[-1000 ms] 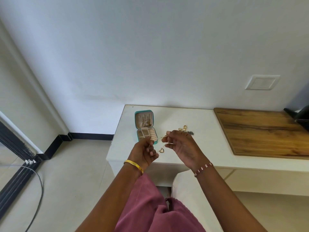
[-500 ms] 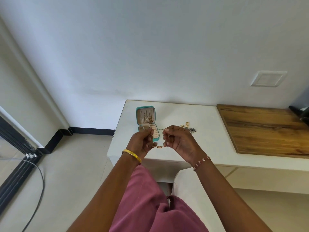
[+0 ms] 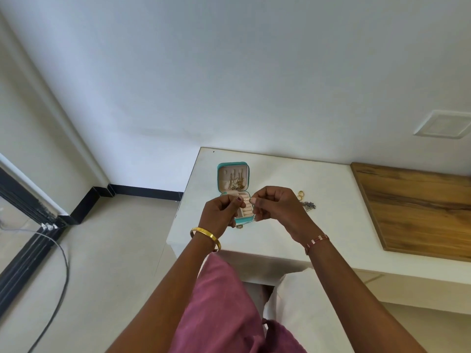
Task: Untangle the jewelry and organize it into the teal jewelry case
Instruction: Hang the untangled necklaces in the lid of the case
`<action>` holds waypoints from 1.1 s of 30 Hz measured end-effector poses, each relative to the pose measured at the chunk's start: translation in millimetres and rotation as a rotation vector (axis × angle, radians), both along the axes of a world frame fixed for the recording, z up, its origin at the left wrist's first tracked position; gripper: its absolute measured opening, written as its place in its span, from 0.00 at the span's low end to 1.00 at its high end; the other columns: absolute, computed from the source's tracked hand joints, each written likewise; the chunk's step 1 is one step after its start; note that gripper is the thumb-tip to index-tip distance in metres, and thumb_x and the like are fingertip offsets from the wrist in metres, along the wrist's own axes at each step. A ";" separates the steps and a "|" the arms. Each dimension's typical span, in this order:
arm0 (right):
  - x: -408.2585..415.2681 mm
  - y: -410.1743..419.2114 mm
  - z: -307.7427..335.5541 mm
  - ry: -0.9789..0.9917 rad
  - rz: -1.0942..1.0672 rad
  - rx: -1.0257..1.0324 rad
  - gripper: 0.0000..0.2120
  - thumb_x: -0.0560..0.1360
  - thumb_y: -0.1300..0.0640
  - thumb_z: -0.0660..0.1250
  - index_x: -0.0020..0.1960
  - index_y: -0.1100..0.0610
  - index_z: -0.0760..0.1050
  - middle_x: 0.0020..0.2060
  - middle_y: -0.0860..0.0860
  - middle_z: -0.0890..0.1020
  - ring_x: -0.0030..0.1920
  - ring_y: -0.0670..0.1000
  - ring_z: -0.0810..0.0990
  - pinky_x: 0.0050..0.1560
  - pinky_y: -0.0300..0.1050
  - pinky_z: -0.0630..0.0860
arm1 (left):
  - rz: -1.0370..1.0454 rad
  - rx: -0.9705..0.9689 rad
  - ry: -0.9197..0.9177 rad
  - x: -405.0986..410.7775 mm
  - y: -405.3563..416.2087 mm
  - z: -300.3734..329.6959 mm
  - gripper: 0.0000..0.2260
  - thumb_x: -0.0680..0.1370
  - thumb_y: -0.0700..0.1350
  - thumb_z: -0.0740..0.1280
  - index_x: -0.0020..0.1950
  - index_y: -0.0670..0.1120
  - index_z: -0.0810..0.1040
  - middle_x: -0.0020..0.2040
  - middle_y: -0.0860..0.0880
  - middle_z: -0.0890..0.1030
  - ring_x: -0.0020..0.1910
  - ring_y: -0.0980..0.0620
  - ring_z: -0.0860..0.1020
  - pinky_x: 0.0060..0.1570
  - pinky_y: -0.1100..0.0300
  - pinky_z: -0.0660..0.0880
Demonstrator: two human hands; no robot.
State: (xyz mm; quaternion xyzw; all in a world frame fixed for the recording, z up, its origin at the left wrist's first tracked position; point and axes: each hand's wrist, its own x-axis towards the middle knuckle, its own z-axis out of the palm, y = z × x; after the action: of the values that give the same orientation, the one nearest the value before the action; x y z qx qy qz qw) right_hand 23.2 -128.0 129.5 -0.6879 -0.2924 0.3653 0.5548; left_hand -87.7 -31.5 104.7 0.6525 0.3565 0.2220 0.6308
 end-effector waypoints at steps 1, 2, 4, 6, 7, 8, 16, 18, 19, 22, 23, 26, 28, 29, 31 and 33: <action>3.1 6.5 -2.6 0.004 -0.010 -0.006 0.02 0.73 0.67 0.66 0.44 0.65 0.77 0.31 0.57 0.78 0.28 0.48 0.75 0.34 0.38 0.79 | -0.002 -0.010 -0.006 2.7 5.4 -4.4 0.07 0.78 0.41 0.62 0.45 0.40 0.78 0.33 0.49 0.74 0.26 0.58 0.73 0.29 0.67 0.74; 5.7 12.8 -5.6 0.001 -0.023 -0.012 0.02 0.73 0.67 0.66 0.43 0.63 0.77 0.30 0.56 0.78 0.27 0.48 0.75 0.34 0.38 0.78 | 0.000 -0.024 -0.014 5.4 10.4 -8.7 0.07 0.78 0.41 0.61 0.44 0.41 0.78 0.32 0.49 0.75 0.25 0.58 0.74 0.29 0.69 0.74; 11.4 26.8 -12.7 -0.008 -0.050 -0.017 0.04 0.73 0.66 0.66 0.41 0.61 0.77 0.29 0.54 0.78 0.26 0.46 0.75 0.35 0.38 0.77 | 0.017 -0.047 -0.015 11.4 21.0 -18.1 0.07 0.78 0.41 0.61 0.45 0.40 0.78 0.32 0.49 0.76 0.25 0.61 0.76 0.31 0.71 0.75; 18.8 42.6 -21.7 -0.022 -0.075 -0.029 0.02 0.73 0.66 0.67 0.42 0.61 0.77 0.28 0.53 0.79 0.27 0.46 0.76 0.37 0.39 0.77 | 0.041 -0.058 -0.014 17.9 32.2 -29.0 0.08 0.78 0.40 0.61 0.48 0.39 0.79 0.32 0.48 0.77 0.26 0.62 0.76 0.33 0.72 0.76; 22.8 50.4 -26.0 -0.031 -0.084 -0.037 0.01 0.73 0.66 0.67 0.43 0.62 0.78 0.29 0.53 0.79 0.29 0.46 0.76 0.39 0.40 0.77 | 0.051 -0.062 -0.016 21.3 37.5 -34.4 0.08 0.78 0.39 0.61 0.48 0.38 0.79 0.32 0.47 0.77 0.27 0.61 0.76 0.35 0.71 0.76; 26.2 57.3 -29.9 -0.052 -0.092 -0.045 0.02 0.72 0.66 0.67 0.44 0.64 0.78 0.30 0.54 0.79 0.30 0.48 0.76 0.40 0.41 0.77 | 0.061 -0.061 -0.013 24.5 42.0 -38.7 0.08 0.77 0.39 0.61 0.49 0.39 0.80 0.33 0.47 0.78 0.29 0.60 0.76 0.37 0.70 0.77; 56.2 127.3 -68.1 -0.280 -0.078 -0.096 0.03 0.72 0.62 0.69 0.42 0.56 0.76 0.36 0.48 0.80 0.38 0.45 0.78 0.43 0.33 0.75 | 0.288 -0.019 0.074 64.4 90.5 -80.8 0.07 0.77 0.39 0.63 0.49 0.44 0.80 0.43 0.49 0.80 0.42 0.50 0.77 0.46 0.62 0.75; 59.6 141.5 -78.9 -0.347 -0.075 -0.104 0.04 0.72 0.61 0.69 0.42 0.54 0.76 0.36 0.45 0.79 0.39 0.44 0.78 0.40 0.28 0.73 | 0.384 0.044 0.116 70.2 99.1 -93.8 0.07 0.77 0.38 0.62 0.51 0.44 0.79 0.46 0.48 0.80 0.44 0.51 0.76 0.47 0.63 0.74; 61.6 149.1 -86.3 -0.379 -0.068 -0.109 0.03 0.73 0.60 0.68 0.43 0.53 0.76 0.38 0.46 0.80 0.40 0.44 0.78 0.40 0.26 0.72 | 0.425 0.078 0.135 73.5 104.2 -102.5 0.08 0.77 0.38 0.62 0.53 0.44 0.78 0.48 0.48 0.79 0.45 0.52 0.75 0.46 0.67 0.72; 64.3 163.6 -105.7 -0.578 -0.060 -0.104 0.03 0.74 0.59 0.68 0.47 0.56 0.77 0.43 0.50 0.81 0.44 0.46 0.79 0.45 0.31 0.75 | 0.431 0.123 0.157 83.2 114.3 -123.3 0.13 0.77 0.35 0.61 0.60 0.45 0.74 0.56 0.48 0.76 0.50 0.55 0.74 0.42 0.76 0.67; 64.9 165.9 -111.0 -0.671 -0.063 -0.083 0.03 0.74 0.59 0.68 0.47 0.58 0.78 0.43 0.52 0.81 0.45 0.48 0.79 0.46 0.37 0.77 | 0.397 0.130 0.152 86.2 117.0 -128.1 0.15 0.77 0.35 0.61 0.62 0.45 0.73 0.58 0.49 0.75 0.51 0.55 0.73 0.41 0.78 0.68; 66.2 173.4 -126.5 -0.974 -0.068 -0.041 0.03 0.72 0.60 0.68 0.46 0.60 0.78 0.41 0.55 0.81 0.45 0.53 0.79 0.44 0.45 0.79 | 0.266 0.137 0.163 95.4 125.5 -143.2 0.18 0.77 0.34 0.60 0.66 0.47 0.70 0.63 0.49 0.73 0.55 0.56 0.71 0.41 0.84 0.66; 66.8 176.3 -132.6 -1.118 -0.096 -0.044 0.04 0.71 0.61 0.70 0.45 0.60 0.79 0.39 0.55 0.82 0.43 0.54 0.80 0.42 0.45 0.79 | 0.227 0.124 0.164 98.6 128.5 -145.4 0.18 0.77 0.35 0.60 0.66 0.46 0.70 0.64 0.48 0.74 0.58 0.55 0.72 0.47 0.83 0.64; 66.9 177.4 -135.4 -1.167 -0.113 -0.048 0.05 0.70 0.61 0.71 0.45 0.61 0.79 0.39 0.55 0.82 0.42 0.54 0.80 0.42 0.45 0.79 | 0.229 0.112 0.161 99.5 129.1 -145.3 0.18 0.77 0.35 0.61 0.66 0.46 0.70 0.63 0.47 0.75 0.57 0.55 0.73 0.50 0.78 0.65; 67.0 179.4 -139.7 -1.230 -0.135 -0.057 0.06 0.69 0.61 0.72 0.45 0.61 0.80 0.38 0.56 0.83 0.41 0.55 0.81 0.42 0.46 0.80 | 0.251 0.091 0.144 100.2 129.5 -142.5 0.18 0.76 0.35 0.62 0.66 0.45 0.71 0.63 0.47 0.76 0.54 0.57 0.73 0.54 0.69 0.68; 67.6 181.1 -142.6 -1.277 -0.148 -0.067 0.07 0.69 0.60 0.72 0.46 0.62 0.80 0.38 0.56 0.83 0.41 0.55 0.82 0.43 0.46 0.80 | 0.266 0.074 0.136 99.8 129.6 -141.1 0.18 0.76 0.35 0.62 0.66 0.45 0.71 0.62 0.47 0.76 0.53 0.57 0.73 0.54 0.67 0.68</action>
State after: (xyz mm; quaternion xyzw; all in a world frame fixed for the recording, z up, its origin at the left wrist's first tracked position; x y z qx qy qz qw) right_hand 90.8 53.1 -13.1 -0.8053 -0.5054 -0.1464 0.2732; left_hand 12.1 98.1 -36.4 0.6360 0.4732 0.2717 0.5457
